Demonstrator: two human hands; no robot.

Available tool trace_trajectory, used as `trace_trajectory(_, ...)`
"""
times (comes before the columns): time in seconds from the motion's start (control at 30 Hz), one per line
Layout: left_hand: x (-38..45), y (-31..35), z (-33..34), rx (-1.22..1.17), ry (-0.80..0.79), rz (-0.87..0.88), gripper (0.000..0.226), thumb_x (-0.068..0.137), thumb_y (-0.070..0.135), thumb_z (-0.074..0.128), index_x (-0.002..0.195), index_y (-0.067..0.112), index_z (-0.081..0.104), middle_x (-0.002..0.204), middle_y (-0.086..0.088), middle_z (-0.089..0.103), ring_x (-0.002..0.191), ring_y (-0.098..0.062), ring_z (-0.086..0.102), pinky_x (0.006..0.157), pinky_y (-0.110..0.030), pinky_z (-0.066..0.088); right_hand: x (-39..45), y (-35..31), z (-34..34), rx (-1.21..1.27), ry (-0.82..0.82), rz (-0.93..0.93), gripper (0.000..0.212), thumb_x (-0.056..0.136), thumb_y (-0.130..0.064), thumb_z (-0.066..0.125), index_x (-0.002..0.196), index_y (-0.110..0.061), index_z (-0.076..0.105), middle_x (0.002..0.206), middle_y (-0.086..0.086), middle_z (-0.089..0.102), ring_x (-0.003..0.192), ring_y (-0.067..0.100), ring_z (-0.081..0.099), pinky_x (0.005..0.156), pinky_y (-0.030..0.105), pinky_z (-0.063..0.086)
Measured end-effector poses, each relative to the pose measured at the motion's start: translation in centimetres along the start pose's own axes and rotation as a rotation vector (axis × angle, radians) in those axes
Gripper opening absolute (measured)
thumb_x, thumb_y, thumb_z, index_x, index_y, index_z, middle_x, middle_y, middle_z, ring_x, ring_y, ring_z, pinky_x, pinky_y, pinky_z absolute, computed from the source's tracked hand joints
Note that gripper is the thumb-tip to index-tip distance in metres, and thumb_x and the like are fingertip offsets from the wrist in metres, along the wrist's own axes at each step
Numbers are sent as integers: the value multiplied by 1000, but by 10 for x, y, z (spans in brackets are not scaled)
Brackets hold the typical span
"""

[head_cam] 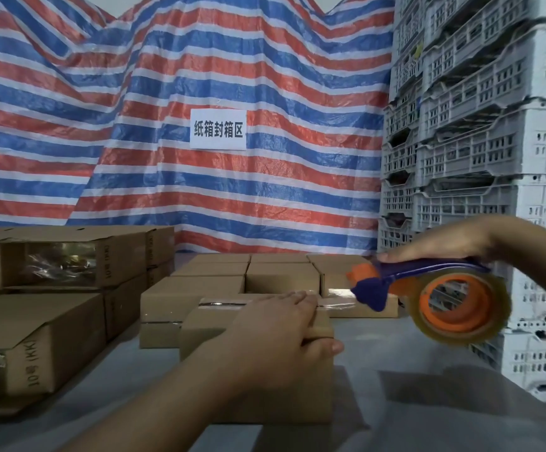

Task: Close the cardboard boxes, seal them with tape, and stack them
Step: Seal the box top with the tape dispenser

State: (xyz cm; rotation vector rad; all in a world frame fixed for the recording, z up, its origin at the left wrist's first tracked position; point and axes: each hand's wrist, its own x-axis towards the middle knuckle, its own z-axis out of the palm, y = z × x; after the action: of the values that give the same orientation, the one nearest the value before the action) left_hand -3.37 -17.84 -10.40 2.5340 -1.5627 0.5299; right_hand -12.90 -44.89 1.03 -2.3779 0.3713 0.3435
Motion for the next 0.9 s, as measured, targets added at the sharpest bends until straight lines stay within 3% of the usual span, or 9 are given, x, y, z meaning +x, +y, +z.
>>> trace_trajectory(0.07, 1, 0, 2, 1, 10, 3, 80, 92, 73, 31, 156, 28, 15, 162, 6, 20, 146, -13, 22, 116, -32, 17, -14, -4, -1, -126, 51, 65, 49, 89, -61, 56, 97, -14, 68, 73, 0, 71, 57, 12, 64, 57, 21, 52)
trace_trajectory(0.2, 2, 0, 5, -19, 38, 31, 74, 92, 71, 32, 154, 34, 17, 160, 9, 24, 143, -12, 27, 105, -26, 19, 0, -33, 31, -697, 180, 202, 58, 83, -78, 52, 78, -22, 68, 65, -5, 64, 55, 14, 59, 67, 27, 53)
trace_trajectory(0.27, 2, -1, 4, -23, 53, 33, 70, 92, 71, 33, 152, 37, 21, 157, 11, 30, 139, -11, 33, 97, -24, 22, 11, -50, 44, -776, 238, 224, 54, 83, -75, 55, 83, -22, 68, 69, -3, 65, 58, 16, 60, 71, 31, 54)
trace_trajectory(0.43, 5, -2, 7, -33, 52, 24, 68, 89, 74, 31, 147, 40, 29, 149, 12, 42, 128, -9, 45, 89, -24, 31, 10, -77, 60, -878, 284, 302, 45, 88, -64, 57, 83, -20, 65, 66, -2, 60, 47, 12, 56, 53, 24, 47)
trace_trajectory(0.67, 8, 0, 6, -36, 8, -21, 66, 90, 73, 34, 145, 37, 32, 142, 10, 48, 114, -10, 53, 78, -25, 40, 8, -100, 75, -1082, 353, 353, 42, 91, -62, 53, 89, -20, 60, 86, 1, 59, 70, 16, 56, 63, 30, 45)
trace_trajectory(0.8, 6, 5, 0, 2, -13, -35, 69, 93, 71, 33, 150, 32, 29, 149, 4, 43, 123, -17, 51, 91, -32, 47, 10, -106, 88, -1391, 419, 356, 44, 85, -69, 56, 77, -26, 48, 85, -2, 53, 75, 17, 53, 73, 35, 49)
trace_trajectory(0.83, 5, 6, 0, 6, -16, -37, 71, 93, 70, 32, 152, 31, 27, 153, 3, 39, 128, -19, 48, 97, -35, 46, 12, -102, 92, -1507, 407, 379, 45, 80, -69, 62, 79, -26, 50, 86, -3, 52, 82, 18, 56, 78, 36, 48)
trace_trajectory(0.9, 1, 6, -1, 8, -18, -33, 71, 94, 70, 32, 153, 32, 24, 156, 2, 34, 132, -21, 45, 102, -38, 43, 20, -77, 98, -1623, 363, 449, 45, 80, -64, 68, 103, -27, 58, 96, 0, 54, 97, 25, 57, 79, 40, 46)
